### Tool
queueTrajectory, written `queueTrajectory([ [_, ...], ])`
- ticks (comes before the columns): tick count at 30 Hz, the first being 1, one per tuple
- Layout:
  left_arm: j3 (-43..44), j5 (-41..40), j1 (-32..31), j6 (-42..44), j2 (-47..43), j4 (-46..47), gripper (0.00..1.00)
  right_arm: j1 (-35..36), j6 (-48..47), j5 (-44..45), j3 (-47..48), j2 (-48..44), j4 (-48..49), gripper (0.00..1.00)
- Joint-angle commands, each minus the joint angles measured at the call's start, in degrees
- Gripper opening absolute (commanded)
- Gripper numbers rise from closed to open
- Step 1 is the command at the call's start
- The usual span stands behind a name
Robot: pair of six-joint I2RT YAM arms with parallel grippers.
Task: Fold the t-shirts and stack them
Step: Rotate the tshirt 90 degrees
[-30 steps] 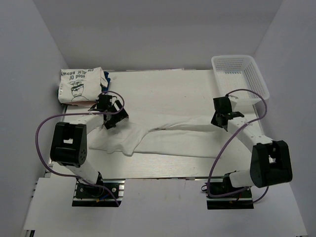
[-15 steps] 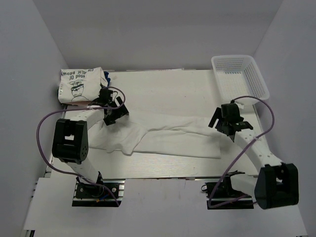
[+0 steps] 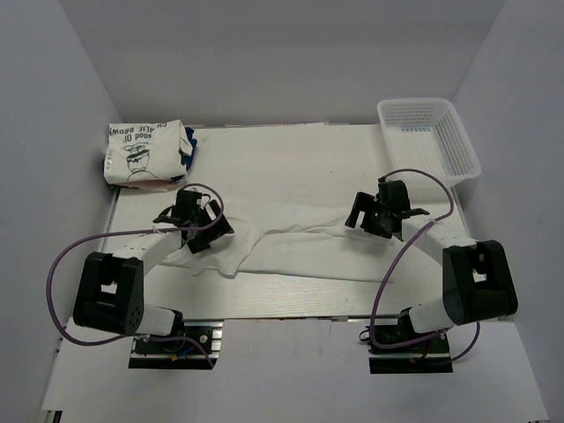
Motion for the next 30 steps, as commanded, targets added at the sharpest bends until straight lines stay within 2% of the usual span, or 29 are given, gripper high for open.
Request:
queueTrajectory([
  [1,-0.23,-0.48,-0.42,-2.04,3.72,4.0,1.0,0.57,1.26,-1.17,-2.02,-0.43,3.0,0.9],
  [2,1.6,-1.71,-0.42,-2.04,8.27,6.89,1.0,1.35,3.88,-0.64,-4.21,-1.56,2.39,0.9],
  [3,1.62,-2.24,-0.42,-1.08,8.32,6.92,1.0,1.96,3.9,-0.64,-4.23,-1.57,2.39,0.9],
  [4,5.88,-2.25,-0.42,-0.55,11.37,8.48,1.0,2.32,4.16,-1.16,-6.06,-1.84,2.56,0.9],
  [5,9.58,-2.77,-0.42,-0.03,19.49,7.89,1.0,2.84,5.12,-1.25,-7.99,-3.23,2.22,0.9],
  [6,18.76,-2.17,-0.42,0.76,23.92,6.49,1.0,4.5,6.0,-0.99,-10.27,-3.59,1.95,0.9],
  [8,28.47,-1.38,-1.21,2.52,32.71,3.77,1.0,6.7,7.67,-1.16,-13.61,-6.21,0.47,0.9],
  [9,37.65,1.41,-2.08,3.05,40.59,3.06,1.0,7.59,7.85,-1.25,-15.64,-7.19,-0.07,0.9],
  [11,47.19,3.63,-3.14,3.93,47.66,2.44,1.0,12.4,8.29,-2.66,-18.8,-10.52,-2.09,0.9],
  [12,57.68,5.03,-3.84,3.93,51.09,1.22,1.0,13.73,8.3,-3.7,-20.73,-12.71,-2.97,0.9],
  [14,68.54,6.79,-6.13,5.25,61.55,1.29,1.0,19.71,8.47,-8.69,-22.68,-15.37,-3.59,0.9],
  [15,78.25,13.16,-7.35,5.25,65.24,3.29,1.0,21.46,8.12,-10.29,-23.3,-16.33,-3.85,0.9],
  [16,82.79,18.35,-7.89,2.29,73.28,6.62,1.0,26.09,7.34,-13.44,-23.3,-16.78,-3.85,0.9],
  [17,91.79,25.8,-8.5,-1.56,77.71,14.57,1.0,27.71,6.98,-15.99,-22.95,-16.95,-3.59,0.9],
  [18,96.76,27.62,-9.21,-5.6,82.02,17.52,1.0,28.85,4.19,-18.2,-21.39,-16.35,-3.42,0.9],
  [19,100.81,29.29,-10.43,-12.17,86.06,21.64,1.0,33.39,2.95,-18.91,-21.11,-16.08,-3.07,0.9],
  [20,105.29,28.43,-11.05,-15.02,91.5,27.43,1.0,34.48,2.15,-19.36,-20.67,-16.08,-1.5,0.9],
  [21,105.33,26.51,-11.06,-16.96,92.51,29.31,1.0,36.49,0.32,-19.27,-20.41,-15.29,-0.35,0.9],
  [22,100.81,23.36,-11.75,-18.98,92.52,31.94,1.0,38.08,-0.14,-19.62,-20.23,-14.42,-0.16,0.9],
  [25,94.36,18.69,-11.76,-20.49,89.88,37.58,1.0,41.25,-1.81,-20.41,-17.42,-9.41,1.5,0.9],
  [27,96.18,16.66,-11.76,-18.84,89.88,33.15,1.0,42.92,-1.2,-19.89,-17.24,-6.86,3.95,0.9],
  [30,97.16,9.37,-11.76,-17.42,88.48,28.29,1.0,44.59,-0.93,-17.35,-15.84,-6.41,3.63,0.9],
])
